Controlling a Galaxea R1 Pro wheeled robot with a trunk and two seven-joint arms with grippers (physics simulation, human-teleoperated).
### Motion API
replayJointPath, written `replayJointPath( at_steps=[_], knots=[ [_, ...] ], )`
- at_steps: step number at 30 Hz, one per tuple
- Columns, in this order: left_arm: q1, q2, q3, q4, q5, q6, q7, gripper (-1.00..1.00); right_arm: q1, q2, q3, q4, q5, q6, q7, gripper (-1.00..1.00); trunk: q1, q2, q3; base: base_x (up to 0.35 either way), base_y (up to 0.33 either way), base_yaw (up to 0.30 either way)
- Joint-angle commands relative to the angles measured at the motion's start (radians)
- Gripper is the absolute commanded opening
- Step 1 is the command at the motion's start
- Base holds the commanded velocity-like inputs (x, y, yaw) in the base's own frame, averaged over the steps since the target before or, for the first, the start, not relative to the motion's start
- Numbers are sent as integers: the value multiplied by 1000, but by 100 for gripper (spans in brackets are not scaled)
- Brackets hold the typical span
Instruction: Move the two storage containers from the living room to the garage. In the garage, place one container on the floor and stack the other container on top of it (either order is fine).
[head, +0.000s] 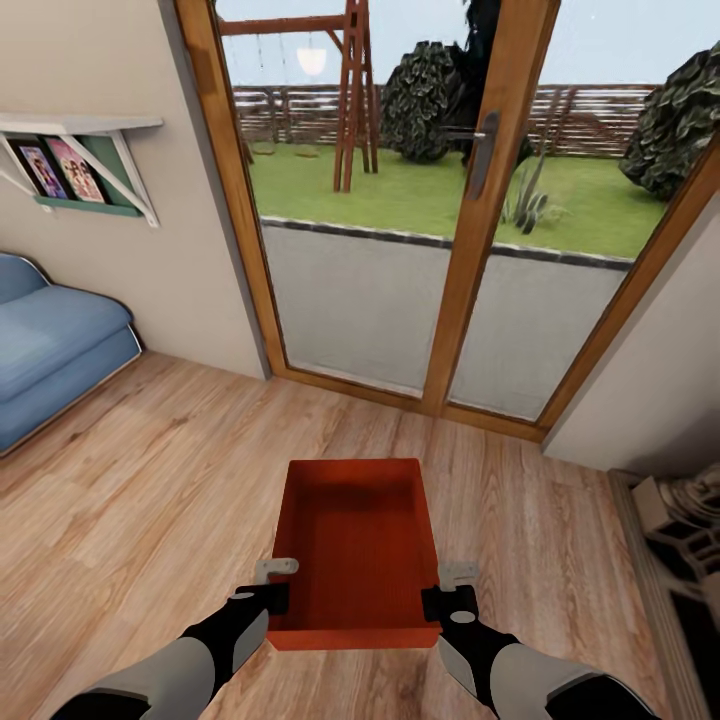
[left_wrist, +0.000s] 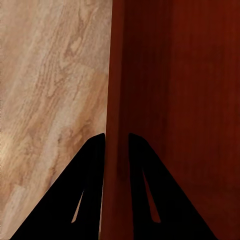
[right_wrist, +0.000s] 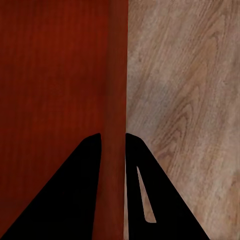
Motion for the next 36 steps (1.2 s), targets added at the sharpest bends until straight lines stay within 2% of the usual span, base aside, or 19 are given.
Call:
replayJointPath(
  at_steps=[1,23,36],
  knots=[
    [0,17,-4,-1,10,7,11,-100,-1,0,-22,-1,-6,-5,-3,-100,-4,7,3,0,0,0],
    [0,17,-4,-1,10,7,11,-100,-1,4,-12,-1,-3,-4,-4,-100,-88,161,71,0,0,0],
    [0,17,-4,-1,9,7,12,-100,-1,4,-24,-1,-6,-2,-5,-100,-134,245,109,0,0,0]
  ],
)
